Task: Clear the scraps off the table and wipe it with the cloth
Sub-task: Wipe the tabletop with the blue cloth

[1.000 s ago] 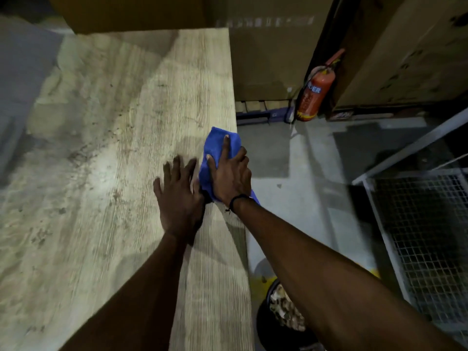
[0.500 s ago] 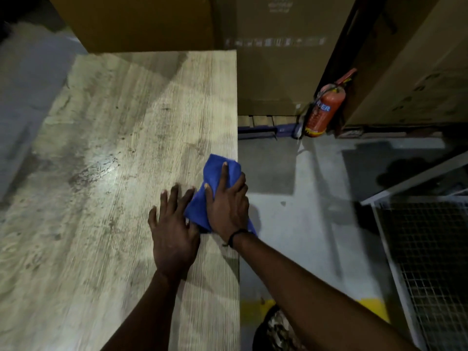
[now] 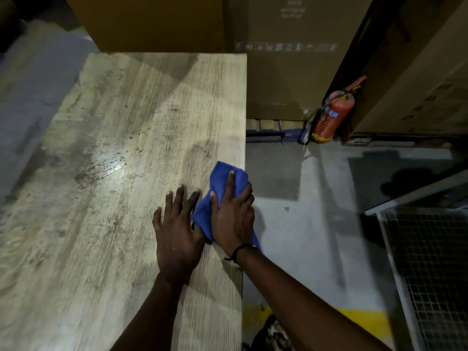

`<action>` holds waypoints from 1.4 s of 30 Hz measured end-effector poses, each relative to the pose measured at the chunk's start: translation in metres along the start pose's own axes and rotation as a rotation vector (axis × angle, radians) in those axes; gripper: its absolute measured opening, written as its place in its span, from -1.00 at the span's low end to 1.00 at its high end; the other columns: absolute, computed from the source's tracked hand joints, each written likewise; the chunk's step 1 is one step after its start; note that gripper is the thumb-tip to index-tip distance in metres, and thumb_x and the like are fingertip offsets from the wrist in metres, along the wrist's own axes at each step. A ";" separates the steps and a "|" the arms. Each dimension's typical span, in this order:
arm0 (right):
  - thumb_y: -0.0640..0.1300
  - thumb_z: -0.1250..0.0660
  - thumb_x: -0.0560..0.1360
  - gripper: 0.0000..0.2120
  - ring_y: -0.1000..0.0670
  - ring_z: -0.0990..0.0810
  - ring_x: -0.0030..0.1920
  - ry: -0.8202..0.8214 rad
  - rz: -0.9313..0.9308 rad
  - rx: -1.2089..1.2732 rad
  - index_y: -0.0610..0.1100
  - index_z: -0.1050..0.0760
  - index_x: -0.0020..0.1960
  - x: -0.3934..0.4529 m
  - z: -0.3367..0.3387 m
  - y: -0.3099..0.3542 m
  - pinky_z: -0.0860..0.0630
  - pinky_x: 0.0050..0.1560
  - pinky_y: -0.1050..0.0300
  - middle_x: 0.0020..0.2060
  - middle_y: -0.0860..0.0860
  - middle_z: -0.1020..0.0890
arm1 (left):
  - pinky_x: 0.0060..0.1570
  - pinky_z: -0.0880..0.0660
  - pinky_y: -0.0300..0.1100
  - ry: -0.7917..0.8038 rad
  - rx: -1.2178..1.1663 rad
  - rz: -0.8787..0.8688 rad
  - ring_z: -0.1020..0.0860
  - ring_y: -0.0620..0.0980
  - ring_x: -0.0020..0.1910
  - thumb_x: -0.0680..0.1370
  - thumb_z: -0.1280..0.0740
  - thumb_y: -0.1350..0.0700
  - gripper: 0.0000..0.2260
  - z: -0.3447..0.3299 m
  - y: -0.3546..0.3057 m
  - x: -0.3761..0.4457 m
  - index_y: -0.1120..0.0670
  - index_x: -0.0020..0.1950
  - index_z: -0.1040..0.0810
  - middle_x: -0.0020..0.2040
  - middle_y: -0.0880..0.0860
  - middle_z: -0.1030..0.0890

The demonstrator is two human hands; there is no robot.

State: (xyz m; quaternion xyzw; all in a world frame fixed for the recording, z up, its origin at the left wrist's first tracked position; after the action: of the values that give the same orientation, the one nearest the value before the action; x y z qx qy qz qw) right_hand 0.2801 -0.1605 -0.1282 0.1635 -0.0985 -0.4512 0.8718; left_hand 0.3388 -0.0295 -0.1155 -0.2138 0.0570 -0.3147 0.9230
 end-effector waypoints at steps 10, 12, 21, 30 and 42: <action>0.21 -0.04 0.72 -0.32 -0.31 -0.47 0.27 0.070 0.003 0.006 -0.09 0.02 0.71 0.087 -0.004 0.014 -0.55 0.07 -0.15 0.50 -0.34 -0.29 | 0.64 0.11 0.17 0.026 0.054 0.020 0.10 0.06 0.71 0.70 0.08 -0.14 -0.45 -0.010 -0.006 0.024 -0.03 0.68 -0.19 0.73 0.03 0.00; 0.22 0.00 0.73 -0.32 -0.29 -0.43 0.32 0.070 -0.001 0.008 -0.07 0.09 0.71 0.107 -0.004 0.016 -0.52 0.15 -0.15 0.52 -0.32 -0.26 | 0.63 0.14 0.19 0.059 0.015 0.000 0.10 0.10 0.71 0.68 0.08 -0.15 -0.43 -0.009 -0.009 0.070 -0.07 0.70 -0.13 0.73 0.06 0.01; 0.23 0.02 0.73 -0.31 -0.28 -0.49 0.31 0.023 0.002 -0.039 -0.08 0.10 0.71 0.198 -0.014 0.030 -0.53 0.16 -0.13 0.52 -0.33 -0.28 | 0.61 0.23 0.22 0.029 0.111 0.010 0.15 0.17 0.71 0.66 0.06 -0.23 -0.39 -0.028 -0.015 0.203 -0.13 0.72 -0.01 0.73 0.09 0.07; 0.24 0.00 0.72 -0.31 -0.30 -0.52 0.27 0.043 -0.002 0.000 -0.08 0.06 0.71 0.283 -0.021 0.039 -0.55 0.11 -0.15 0.52 -0.35 -0.25 | 0.63 0.04 0.22 -0.072 0.066 0.064 0.00 0.11 0.71 0.69 -0.03 -0.11 -0.49 -0.027 -0.019 0.205 -0.12 0.67 -0.21 0.72 0.03 -0.09; 0.25 -0.04 0.71 -0.30 -0.31 -0.40 0.40 0.067 0.020 0.057 -0.01 0.12 0.71 0.223 -0.006 0.034 -0.50 0.26 -0.18 0.57 -0.34 -0.18 | 0.64 0.03 0.22 -0.045 0.051 0.071 0.06 0.06 0.71 0.66 -0.06 -0.10 -0.46 -0.021 -0.022 0.207 -0.17 0.68 -0.16 0.73 -0.01 -0.05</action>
State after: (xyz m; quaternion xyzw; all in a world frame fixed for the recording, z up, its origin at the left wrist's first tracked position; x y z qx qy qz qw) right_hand 0.4353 -0.3233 -0.1155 0.2021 -0.0836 -0.4339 0.8740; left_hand 0.4858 -0.1781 -0.1188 -0.1949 0.0355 -0.2784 0.9398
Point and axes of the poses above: each hand's wrist, its own x-axis towards the middle knuckle, its own z-axis out of the back of the hand, y = z × x, the point moved 6 cm from there along x, towards the middle knuckle
